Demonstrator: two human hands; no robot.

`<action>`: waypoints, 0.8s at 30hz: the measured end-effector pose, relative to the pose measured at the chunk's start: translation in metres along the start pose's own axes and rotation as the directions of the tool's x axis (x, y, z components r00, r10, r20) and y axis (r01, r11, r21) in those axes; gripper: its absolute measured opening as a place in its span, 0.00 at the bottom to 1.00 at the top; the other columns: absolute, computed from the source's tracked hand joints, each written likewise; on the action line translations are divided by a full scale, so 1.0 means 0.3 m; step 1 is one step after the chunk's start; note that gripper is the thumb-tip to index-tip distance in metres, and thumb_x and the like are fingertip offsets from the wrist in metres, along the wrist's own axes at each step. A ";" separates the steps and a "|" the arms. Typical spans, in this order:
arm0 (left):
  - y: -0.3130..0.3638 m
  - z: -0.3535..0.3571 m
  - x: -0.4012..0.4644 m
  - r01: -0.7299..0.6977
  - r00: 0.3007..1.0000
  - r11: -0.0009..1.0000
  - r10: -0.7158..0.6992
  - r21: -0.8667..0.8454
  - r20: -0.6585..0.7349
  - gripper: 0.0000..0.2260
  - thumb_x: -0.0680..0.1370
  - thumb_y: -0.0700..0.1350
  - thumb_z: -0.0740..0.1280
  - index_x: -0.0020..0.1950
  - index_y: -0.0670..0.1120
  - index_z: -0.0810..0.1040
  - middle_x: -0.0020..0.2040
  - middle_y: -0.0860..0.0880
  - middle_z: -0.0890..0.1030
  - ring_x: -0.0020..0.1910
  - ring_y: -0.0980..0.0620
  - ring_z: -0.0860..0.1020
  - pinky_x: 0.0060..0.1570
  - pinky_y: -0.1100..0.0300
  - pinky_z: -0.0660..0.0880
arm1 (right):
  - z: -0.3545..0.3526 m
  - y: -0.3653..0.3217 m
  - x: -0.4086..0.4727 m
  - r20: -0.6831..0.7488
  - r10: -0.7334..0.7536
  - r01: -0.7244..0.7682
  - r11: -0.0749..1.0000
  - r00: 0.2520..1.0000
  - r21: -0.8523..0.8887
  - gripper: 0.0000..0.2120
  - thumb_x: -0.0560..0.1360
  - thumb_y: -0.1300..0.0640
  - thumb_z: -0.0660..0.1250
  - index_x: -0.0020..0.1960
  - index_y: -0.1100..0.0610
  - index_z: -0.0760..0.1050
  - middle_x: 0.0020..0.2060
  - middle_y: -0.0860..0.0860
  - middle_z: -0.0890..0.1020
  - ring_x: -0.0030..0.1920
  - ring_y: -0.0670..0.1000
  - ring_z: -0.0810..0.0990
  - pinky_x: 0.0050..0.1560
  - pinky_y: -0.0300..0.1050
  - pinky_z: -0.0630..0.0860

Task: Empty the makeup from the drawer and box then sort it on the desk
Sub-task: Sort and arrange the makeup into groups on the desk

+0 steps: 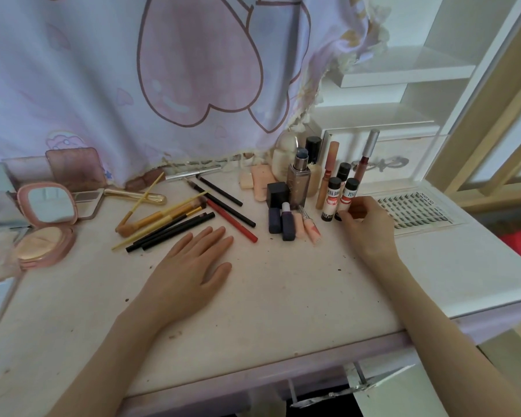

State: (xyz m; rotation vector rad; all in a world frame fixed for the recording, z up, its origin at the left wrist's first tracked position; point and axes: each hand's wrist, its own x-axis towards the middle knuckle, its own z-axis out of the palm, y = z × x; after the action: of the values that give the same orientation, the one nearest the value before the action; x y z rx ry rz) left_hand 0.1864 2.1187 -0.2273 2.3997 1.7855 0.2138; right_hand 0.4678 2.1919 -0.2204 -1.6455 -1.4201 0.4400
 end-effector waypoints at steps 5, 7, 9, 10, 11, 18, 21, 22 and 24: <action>0.005 -0.004 -0.001 -0.009 1.000 1.000 0.009 0.010 0.004 0.36 0.67 0.65 0.31 0.75 0.58 0.45 0.76 0.58 0.46 0.72 0.63 0.41 0.71 0.61 0.38 | -0.021 -0.002 -0.029 0.007 0.013 -0.013 1.000 1.000 -0.007 0.12 0.75 0.59 0.66 0.57 0.60 0.75 0.47 0.50 0.78 0.46 0.47 0.75 0.44 0.30 0.65; 0.007 -0.004 -0.001 -0.017 1.000 1.000 0.017 0.020 0.013 0.36 0.67 0.65 0.31 0.75 0.58 0.45 0.76 0.58 0.46 0.73 0.62 0.41 0.72 0.61 0.38 | -0.035 -0.001 -0.055 -0.009 -0.008 0.008 0.998 1.000 -0.059 0.12 0.75 0.59 0.66 0.57 0.61 0.75 0.50 0.52 0.79 0.48 0.48 0.75 0.48 0.36 0.67; 0.013 -0.001 -0.004 -0.035 0.999 0.999 0.035 0.018 -0.021 0.34 0.70 0.65 0.34 0.75 0.57 0.49 0.76 0.59 0.48 0.74 0.61 0.44 0.72 0.61 0.40 | -0.049 -0.007 -0.092 -0.042 -0.127 0.120 0.984 0.991 -0.131 0.10 0.75 0.60 0.66 0.55 0.62 0.76 0.49 0.54 0.80 0.48 0.51 0.77 0.50 0.40 0.69; 0.013 -0.001 -0.006 -0.039 0.998 0.999 0.038 -0.007 -0.056 0.30 0.74 0.63 0.40 0.75 0.57 0.53 0.75 0.59 0.52 0.74 0.61 0.47 0.72 0.61 0.42 | -0.051 -0.019 -0.111 -0.053 -0.211 0.201 0.967 0.976 -0.155 0.09 0.74 0.61 0.67 0.54 0.63 0.77 0.48 0.55 0.81 0.48 0.53 0.78 0.50 0.42 0.70; 0.013 -0.001 -0.008 -0.043 0.995 0.998 0.038 -0.048 -0.097 0.24 0.78 0.60 0.46 0.73 0.56 0.59 0.74 0.58 0.58 0.73 0.60 0.52 0.73 0.61 0.46 | -0.049 -0.037 -0.131 -0.052 -0.291 0.279 0.946 0.955 -0.168 0.08 0.74 0.61 0.67 0.53 0.63 0.78 0.47 0.55 0.81 0.47 0.54 0.79 0.49 0.43 0.72; -0.068 -0.023 -0.005 -0.020 0.848 0.994 -0.038 -0.104 -0.529 0.16 0.76 0.47 0.56 0.52 0.45 0.81 0.50 0.49 0.80 0.53 0.49 0.76 0.56 0.56 0.69 | 0.102 -0.270 -0.187 0.278 -0.555 0.602 0.788 0.784 -0.126 0.15 0.76 0.54 0.63 0.61 0.58 0.75 0.52 0.53 0.79 0.52 0.53 0.77 0.51 0.42 0.71; -0.152 -0.018 -0.003 0.180 0.785 0.972 -0.236 -0.154 -0.573 0.16 0.75 0.46 0.56 0.54 0.43 0.80 0.52 0.46 0.79 0.54 0.43 0.76 0.55 0.47 0.71 | 0.223 -0.365 -0.152 0.422 -0.609 0.698 0.711 0.671 -0.085 0.15 0.79 0.56 0.61 0.64 0.57 0.72 0.56 0.52 0.78 0.56 0.53 0.75 0.57 0.44 0.69; -0.173 -0.014 -0.007 0.249 0.773 0.950 -0.313 -0.189 -0.552 0.16 0.75 0.45 0.57 0.55 0.43 0.79 0.54 0.44 0.79 0.56 0.41 0.75 0.56 0.45 0.71 | 0.268 -0.390 -0.135 0.457 -0.617 0.716 0.695 0.640 -0.064 0.15 0.79 0.56 0.59 0.64 0.57 0.72 0.56 0.53 0.78 0.55 0.53 0.75 0.57 0.45 0.70; -0.188 -0.003 -0.006 0.385 0.755 0.890 -0.456 -0.244 -0.471 0.15 0.76 0.43 0.60 0.62 0.42 0.75 0.62 0.41 0.75 0.65 0.39 0.69 0.62 0.43 0.65 | 0.364 -0.432 -0.097 0.528 -0.583 0.715 0.695 0.618 -0.070 0.15 0.80 0.56 0.56 0.66 0.56 0.71 0.58 0.53 0.77 0.56 0.53 0.73 0.57 0.49 0.70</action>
State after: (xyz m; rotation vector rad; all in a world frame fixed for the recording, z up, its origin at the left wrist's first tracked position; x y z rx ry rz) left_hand 0.1329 2.1331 -0.2376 1.8771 2.3894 0.9684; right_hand 0.2998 2.2005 -0.1841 -1.0997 -2.4288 0.2072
